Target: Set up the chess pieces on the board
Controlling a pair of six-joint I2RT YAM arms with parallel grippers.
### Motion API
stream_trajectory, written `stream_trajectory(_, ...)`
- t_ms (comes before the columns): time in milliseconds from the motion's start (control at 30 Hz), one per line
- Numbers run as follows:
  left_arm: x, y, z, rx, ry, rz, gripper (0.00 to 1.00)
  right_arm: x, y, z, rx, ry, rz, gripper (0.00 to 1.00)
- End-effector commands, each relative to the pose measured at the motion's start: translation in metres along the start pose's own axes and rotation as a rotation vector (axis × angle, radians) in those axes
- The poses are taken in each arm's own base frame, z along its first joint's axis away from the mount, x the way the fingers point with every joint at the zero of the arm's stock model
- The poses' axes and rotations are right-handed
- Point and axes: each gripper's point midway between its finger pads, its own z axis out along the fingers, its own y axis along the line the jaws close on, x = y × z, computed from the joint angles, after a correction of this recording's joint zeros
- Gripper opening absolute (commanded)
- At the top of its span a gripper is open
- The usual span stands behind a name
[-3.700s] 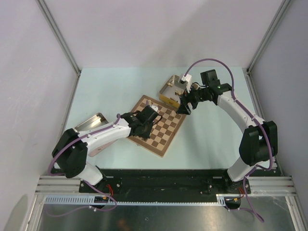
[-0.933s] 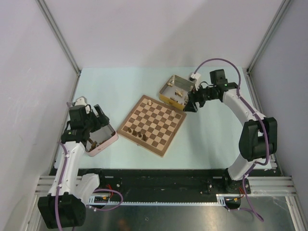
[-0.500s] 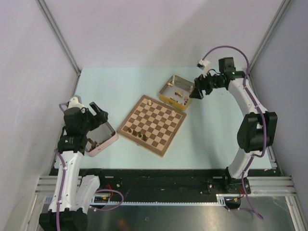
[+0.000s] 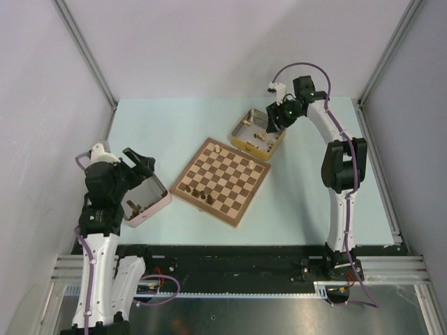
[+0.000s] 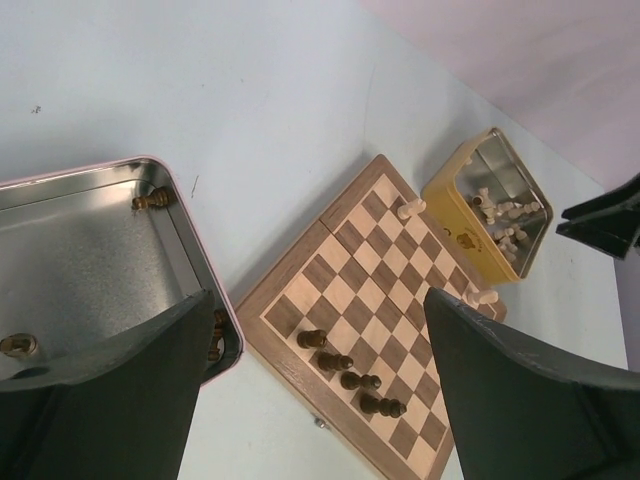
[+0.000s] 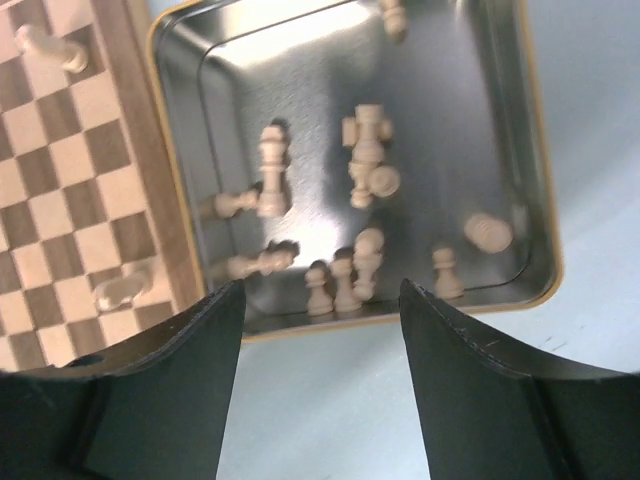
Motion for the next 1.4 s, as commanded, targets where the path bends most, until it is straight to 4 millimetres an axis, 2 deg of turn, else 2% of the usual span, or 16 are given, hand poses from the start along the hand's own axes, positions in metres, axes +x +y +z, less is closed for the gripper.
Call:
stream_trajectory(0,0.000,-0.005,-0.006,0.030,-0.011,-0.011,0.90,-0.021,-0.019,0.009,0.084,-0.010,-0.018,0.67)
stream_trajectory(333,0.004,0.001,0.002,0.005,0.027,0.000,0.91,-0.027,-0.033,0.049,0.110,-0.008,-0.033,0.59)
stream_trajectory(433,0.003,0.000,0.004,0.003,0.031,0.007,0.91,-0.030,-0.034,0.056,0.114,-0.013,-0.034,0.54)
stream_trajectory(633,0.004,0.002,0.005,-0.001,0.034,0.013,0.91,-0.022,-0.036,0.072,0.120,0.006,-0.028,0.42)
stream_trajectory(900,0.006,0.003,0.006,-0.005,0.044,0.020,0.91,-0.011,-0.039,0.079,0.141,0.040,-0.025,0.35)
stream_trajectory(1067,0.007,0.003,0.007,-0.004,0.046,0.026,0.91,-0.009,-0.039,0.081,0.146,0.044,-0.031,0.21)
stream_trajectory(1200,0.006,0.003,0.006,0.000,0.046,0.030,0.91,-0.007,-0.040,0.083,0.150,0.051,-0.038,0.16)
stream_trajectory(1333,0.006,0.002,0.006,0.004,0.047,0.034,0.91,-0.013,-0.040,0.076,0.165,0.040,-0.058,0.09)
stream_trajectory(1367,0.006,0.001,0.006,0.007,0.046,0.034,0.91,-0.022,-0.042,0.067,0.181,0.017,-0.070,0.08)
